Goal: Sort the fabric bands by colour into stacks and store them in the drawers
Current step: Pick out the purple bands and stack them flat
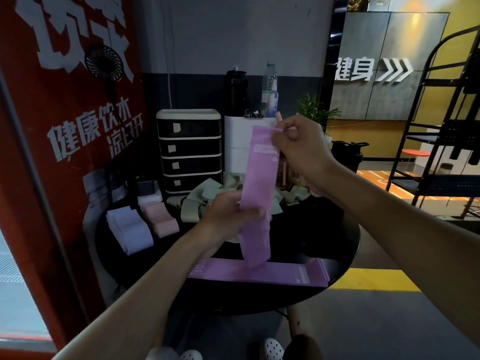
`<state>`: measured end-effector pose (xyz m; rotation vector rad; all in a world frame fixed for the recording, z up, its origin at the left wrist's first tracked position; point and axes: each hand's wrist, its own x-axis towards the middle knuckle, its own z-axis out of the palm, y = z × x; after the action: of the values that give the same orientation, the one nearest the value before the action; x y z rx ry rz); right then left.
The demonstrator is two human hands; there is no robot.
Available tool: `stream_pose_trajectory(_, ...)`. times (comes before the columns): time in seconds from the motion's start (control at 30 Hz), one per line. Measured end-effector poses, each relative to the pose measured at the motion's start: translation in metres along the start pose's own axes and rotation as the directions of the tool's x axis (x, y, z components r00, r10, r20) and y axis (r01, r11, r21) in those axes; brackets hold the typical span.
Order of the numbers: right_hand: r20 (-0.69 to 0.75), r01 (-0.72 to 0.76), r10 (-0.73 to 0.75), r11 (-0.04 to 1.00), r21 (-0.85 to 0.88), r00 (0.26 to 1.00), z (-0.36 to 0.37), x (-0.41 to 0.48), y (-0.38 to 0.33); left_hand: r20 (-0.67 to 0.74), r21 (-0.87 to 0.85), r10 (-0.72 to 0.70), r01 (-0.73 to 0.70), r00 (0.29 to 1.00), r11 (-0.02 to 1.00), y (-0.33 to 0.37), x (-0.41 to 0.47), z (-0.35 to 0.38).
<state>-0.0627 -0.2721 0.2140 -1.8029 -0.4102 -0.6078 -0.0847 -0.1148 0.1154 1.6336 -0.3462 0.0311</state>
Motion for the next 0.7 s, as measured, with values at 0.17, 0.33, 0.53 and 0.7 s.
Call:
stream_pose_trajectory(0.17, -0.085, -0.083, 0.080, 0.996, -0.030, 0.993, -0.025, -0.001, 0.027, 0.157, -0.216, -0.139, 0.171, 0.978, 0.961, -0.020, -0.014, -0.011)
stream_pose_trajectory(0.33, -0.096, -0.206, 0.201, 0.977, -0.051, 0.975, -0.051, -0.020, 0.063, 0.213, -0.235, -0.226, 0.275, 0.951, 0.932, -0.028, -0.025, -0.031)
stream_pose_trajectory(0.53, -0.114, -0.249, 0.236, 0.960, -0.126, 0.965, -0.064, -0.062, 0.099, 0.146, -0.082, -0.289, 0.303, 0.946, 0.950, -0.039, -0.033, -0.068)
stream_pose_trajectory(0.7, -0.091, -0.317, 0.306, 0.933, -0.171, 0.948, -0.069, -0.099, 0.112, 0.068, -0.057, -0.369, 0.372, 0.927, 0.926, -0.037, -0.039, -0.097)
